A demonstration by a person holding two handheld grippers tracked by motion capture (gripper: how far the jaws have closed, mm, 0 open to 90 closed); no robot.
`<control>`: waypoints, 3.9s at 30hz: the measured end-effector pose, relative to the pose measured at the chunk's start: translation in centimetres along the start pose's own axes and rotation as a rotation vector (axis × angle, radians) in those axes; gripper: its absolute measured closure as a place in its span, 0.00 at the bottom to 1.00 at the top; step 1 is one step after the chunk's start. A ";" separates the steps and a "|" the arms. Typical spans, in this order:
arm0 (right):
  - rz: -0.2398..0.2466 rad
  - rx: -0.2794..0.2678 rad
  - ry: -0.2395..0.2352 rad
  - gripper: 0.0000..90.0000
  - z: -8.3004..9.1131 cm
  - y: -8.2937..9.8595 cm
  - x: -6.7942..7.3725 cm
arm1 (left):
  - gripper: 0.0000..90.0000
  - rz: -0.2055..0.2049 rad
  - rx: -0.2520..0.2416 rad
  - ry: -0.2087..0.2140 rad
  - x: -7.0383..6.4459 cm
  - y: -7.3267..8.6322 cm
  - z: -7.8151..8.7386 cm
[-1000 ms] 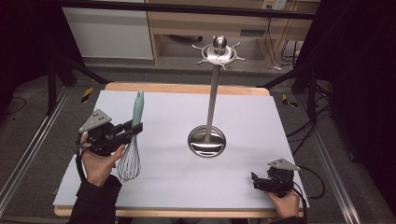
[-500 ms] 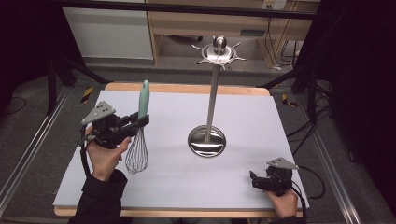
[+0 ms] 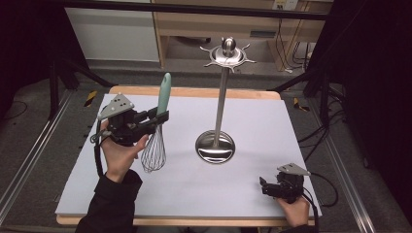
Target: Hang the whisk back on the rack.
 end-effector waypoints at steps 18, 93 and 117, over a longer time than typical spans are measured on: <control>0.000 -0.004 -0.001 0.08 0.0 -0.1 0.0 | 0.77 -0.048 -0.007 0.037 -2.9 -2.0 -1.8; 0.004 -0.005 -0.013 0.08 0.0 -0.1 0.1 | 0.77 -0.130 0.065 0.007 -5.7 -4.5 -7.7; -0.004 0.014 -0.009 0.08 -0.2 0.2 0.0 | 0.76 -0.160 0.020 -0.008 -5.6 -4.6 -9.3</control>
Point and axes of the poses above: each handheld gripper's, and its own axes: z roughly backward along the jaws, y roughly out of its underside, x roughly to its left, the point moved 8 cm from there along -z, roughly forward along the jaws, and after that the axes turned 8 degrees about -y, right-handed, at the moved point
